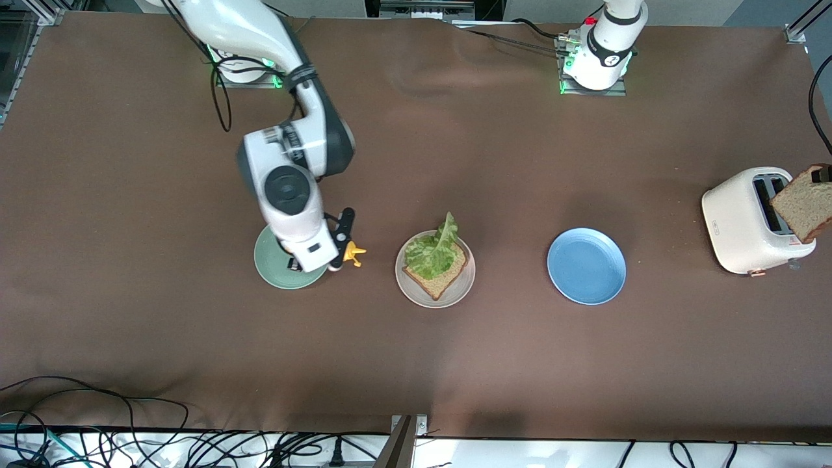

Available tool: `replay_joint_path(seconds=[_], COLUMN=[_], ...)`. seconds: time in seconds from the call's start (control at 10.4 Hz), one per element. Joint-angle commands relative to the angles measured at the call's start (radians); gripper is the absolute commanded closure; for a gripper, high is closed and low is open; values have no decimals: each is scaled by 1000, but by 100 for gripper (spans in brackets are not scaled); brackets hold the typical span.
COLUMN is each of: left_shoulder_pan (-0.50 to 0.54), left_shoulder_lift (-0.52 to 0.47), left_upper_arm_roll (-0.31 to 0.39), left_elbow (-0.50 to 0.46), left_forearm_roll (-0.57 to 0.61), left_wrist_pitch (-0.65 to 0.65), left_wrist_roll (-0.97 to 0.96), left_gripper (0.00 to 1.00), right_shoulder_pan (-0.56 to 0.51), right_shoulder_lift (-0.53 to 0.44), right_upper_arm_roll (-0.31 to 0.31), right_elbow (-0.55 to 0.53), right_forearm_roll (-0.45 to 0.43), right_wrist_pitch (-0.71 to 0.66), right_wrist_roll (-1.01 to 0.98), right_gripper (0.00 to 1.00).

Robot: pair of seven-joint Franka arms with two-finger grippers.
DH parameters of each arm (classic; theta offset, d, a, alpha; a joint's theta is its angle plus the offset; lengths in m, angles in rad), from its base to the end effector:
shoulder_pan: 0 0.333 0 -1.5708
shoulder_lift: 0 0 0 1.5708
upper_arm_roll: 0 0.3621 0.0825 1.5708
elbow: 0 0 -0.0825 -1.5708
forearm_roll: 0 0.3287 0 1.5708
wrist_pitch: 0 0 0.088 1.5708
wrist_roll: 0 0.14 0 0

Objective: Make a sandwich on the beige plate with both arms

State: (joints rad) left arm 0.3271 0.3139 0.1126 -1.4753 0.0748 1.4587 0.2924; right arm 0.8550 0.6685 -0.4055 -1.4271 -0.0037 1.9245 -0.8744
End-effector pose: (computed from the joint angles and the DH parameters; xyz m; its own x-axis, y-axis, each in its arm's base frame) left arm 0.5118 0.2432 0.5020 0.9307 0.1364 -0.3393 0.1414 -0.9899 -0.0102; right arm 0.5832 0.3454 0.3470 0.1817 0.9452 -0.2711 0.9833 -0.1713 0.0619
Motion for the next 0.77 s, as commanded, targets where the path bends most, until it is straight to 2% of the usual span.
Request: replay_joint_path(seconds=[0.0,0.39,0.67], left_shoulder_pan=[1,1,1], left_shoulder_lift=[-13,-12,-12], left_upper_arm_roll=[-1,-1,-4], left_elbow=[-13,-14,-17], left_forearm_roll=[-32,-46,-46], left_wrist_pitch=[-9,-9,-23], left_wrist_roll=[-16,-27,-32], left_gripper=[100,100,100], right_shoulder_pan=[94,235,314], right_shoulder_lift=[112,267,318], right_upper_arm_roll=[-54,-162,-245], right_elbow=[156,306,315], right_forearm_roll=[-87,-142,-144], right_wrist_pitch=[-132,-263,-269], right_wrist_roll=[118,240,268], right_gripper=[100,100,100])
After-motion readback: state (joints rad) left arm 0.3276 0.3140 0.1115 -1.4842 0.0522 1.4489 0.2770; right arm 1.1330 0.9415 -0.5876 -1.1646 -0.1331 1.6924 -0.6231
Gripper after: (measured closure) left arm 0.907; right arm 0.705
